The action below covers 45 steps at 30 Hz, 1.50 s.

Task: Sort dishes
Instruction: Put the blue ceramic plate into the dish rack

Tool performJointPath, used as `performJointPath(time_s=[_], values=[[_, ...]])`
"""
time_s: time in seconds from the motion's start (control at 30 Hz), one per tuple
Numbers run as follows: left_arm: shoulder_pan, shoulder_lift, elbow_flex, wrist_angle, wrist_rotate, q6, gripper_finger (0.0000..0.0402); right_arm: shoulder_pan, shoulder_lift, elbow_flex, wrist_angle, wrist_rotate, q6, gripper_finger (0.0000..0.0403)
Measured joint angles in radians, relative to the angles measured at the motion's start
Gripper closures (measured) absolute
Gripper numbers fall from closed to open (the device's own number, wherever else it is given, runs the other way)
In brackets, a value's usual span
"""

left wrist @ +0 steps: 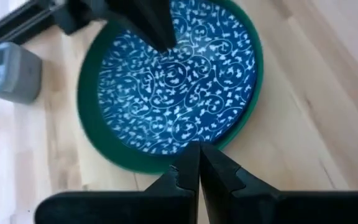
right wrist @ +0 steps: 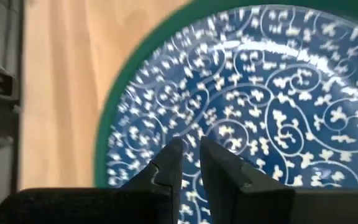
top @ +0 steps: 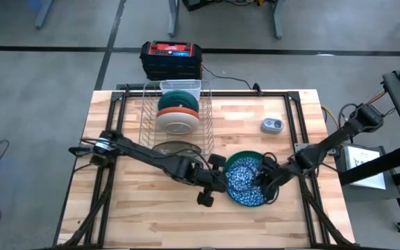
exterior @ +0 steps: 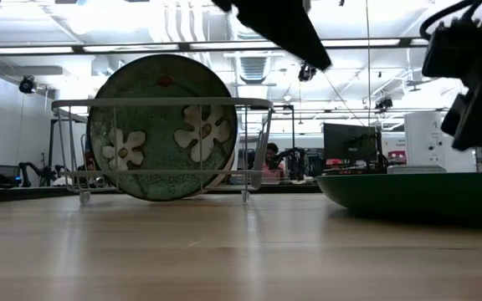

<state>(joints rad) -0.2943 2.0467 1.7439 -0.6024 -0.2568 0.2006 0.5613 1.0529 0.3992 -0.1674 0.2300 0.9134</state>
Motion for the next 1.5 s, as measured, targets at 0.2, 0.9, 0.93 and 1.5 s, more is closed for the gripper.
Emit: performJointPath(time_s=[0.2,0.9,0.93,1.5], values=[[0.0,0.1,-0.001,0.047,-0.022,0.046,0.0401,0.0,-0.101,0.001,-0.175,0.094,0.112,0.0347],[0.016,0.206,0.001,0.158,-0.013,0.024,0.0401,-0.003,-0.091,0.044,-0.613,0.164,0.403,0.0255],[0.016,0.211,0.001,0.161,-0.013,0.023,0.0401,-0.003,-0.084,0.052,-0.643,0.165,0.411,0.0249],[0.022,0.251,-0.003,0.212,0.014,-0.011,0.0401,-0.004,0.12,0.065,-0.496,0.108,0.38,0.0207]])
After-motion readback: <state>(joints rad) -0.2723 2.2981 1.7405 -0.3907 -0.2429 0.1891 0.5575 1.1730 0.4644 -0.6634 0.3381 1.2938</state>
